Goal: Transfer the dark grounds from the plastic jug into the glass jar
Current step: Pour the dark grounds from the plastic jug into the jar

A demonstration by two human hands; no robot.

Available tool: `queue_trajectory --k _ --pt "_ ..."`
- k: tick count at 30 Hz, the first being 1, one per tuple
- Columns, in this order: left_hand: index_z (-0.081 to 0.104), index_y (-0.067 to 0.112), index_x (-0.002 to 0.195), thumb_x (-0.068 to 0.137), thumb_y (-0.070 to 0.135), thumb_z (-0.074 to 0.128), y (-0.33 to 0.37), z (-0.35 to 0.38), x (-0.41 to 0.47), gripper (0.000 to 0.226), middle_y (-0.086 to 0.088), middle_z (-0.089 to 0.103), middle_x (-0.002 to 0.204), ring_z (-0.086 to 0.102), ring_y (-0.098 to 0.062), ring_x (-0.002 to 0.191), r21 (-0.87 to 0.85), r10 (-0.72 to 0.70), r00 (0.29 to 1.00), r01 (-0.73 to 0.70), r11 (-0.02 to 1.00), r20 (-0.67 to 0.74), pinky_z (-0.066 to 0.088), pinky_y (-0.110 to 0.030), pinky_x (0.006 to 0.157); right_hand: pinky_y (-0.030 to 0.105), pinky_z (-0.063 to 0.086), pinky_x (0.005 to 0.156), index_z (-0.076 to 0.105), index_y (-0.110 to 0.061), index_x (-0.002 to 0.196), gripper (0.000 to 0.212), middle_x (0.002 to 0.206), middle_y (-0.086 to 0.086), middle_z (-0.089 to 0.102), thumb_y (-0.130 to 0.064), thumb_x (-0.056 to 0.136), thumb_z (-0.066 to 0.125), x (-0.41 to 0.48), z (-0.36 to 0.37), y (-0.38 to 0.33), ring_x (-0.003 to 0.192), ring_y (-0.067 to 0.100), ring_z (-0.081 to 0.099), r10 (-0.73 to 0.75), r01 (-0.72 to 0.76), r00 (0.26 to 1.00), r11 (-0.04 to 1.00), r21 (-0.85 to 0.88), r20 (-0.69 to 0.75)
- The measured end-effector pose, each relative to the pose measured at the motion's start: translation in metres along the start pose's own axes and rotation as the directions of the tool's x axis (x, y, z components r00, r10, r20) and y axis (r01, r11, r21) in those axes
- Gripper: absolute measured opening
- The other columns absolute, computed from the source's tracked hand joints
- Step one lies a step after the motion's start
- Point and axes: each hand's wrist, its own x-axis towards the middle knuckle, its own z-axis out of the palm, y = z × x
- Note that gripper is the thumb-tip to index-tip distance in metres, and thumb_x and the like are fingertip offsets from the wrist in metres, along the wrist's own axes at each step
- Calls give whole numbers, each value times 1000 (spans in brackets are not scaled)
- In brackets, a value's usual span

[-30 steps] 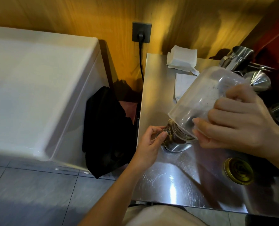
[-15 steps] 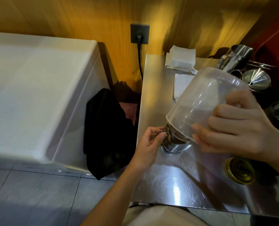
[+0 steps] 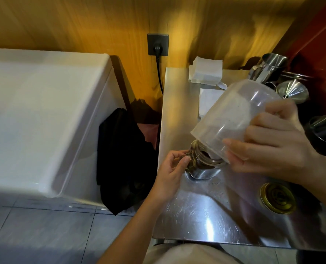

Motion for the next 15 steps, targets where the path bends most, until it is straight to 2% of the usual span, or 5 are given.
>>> queue_trajectory --k 2,4,8,12,15 --pt "64 30 88 84 33 59 -1 0 0 7 1 68 99 64 -13 93 -2 -17 1000 17 1000 2 49 -27 80 40 35 67 65 -11 76 9 46 9 54 -17 83 65 -52 16 35 58 22 41 227 -253 880 967 -6 -418" --pt "64 29 90 82 37 61 0 0 0 12 1 68 102 65 -13 96 11 -13 1000 13 1000 2 51 -25 79 43 38 66 68 1 72 25 52 15 58 -20 85 63 -80 24 36 60 25 46 451 -458 760 882 106 -468" --pt "62 24 95 79 45 61 2 0 -1 26 -3 68 107 66 -13 98 32 11 1000 -11 999 3 52 -20 78 36 37 55 59 -1 77 24 65 17 55 -23 85 59 -89 48 36 60 27 47 766 -668 416 623 408 -490" --pt "64 31 91 81 43 63 -2 -1 0 16 3 70 102 65 -15 99 44 -6 1000 5 999 10 53 -27 81 24 36 58 41 -33 72 19 66 -6 41 -36 84 55 -109 67 29 60 1 40 943 -562 73 307 768 -324" --pt "65 29 91 76 50 67 -7 -3 2 26 3 70 104 63 -21 104 -8 -29 1000 29 1000 12 49 -40 91 7 36 56 39 -29 75 22 70 -10 41 -47 86 46 -121 90 24 60 -8 42 969 -589 -96 129 798 -228"
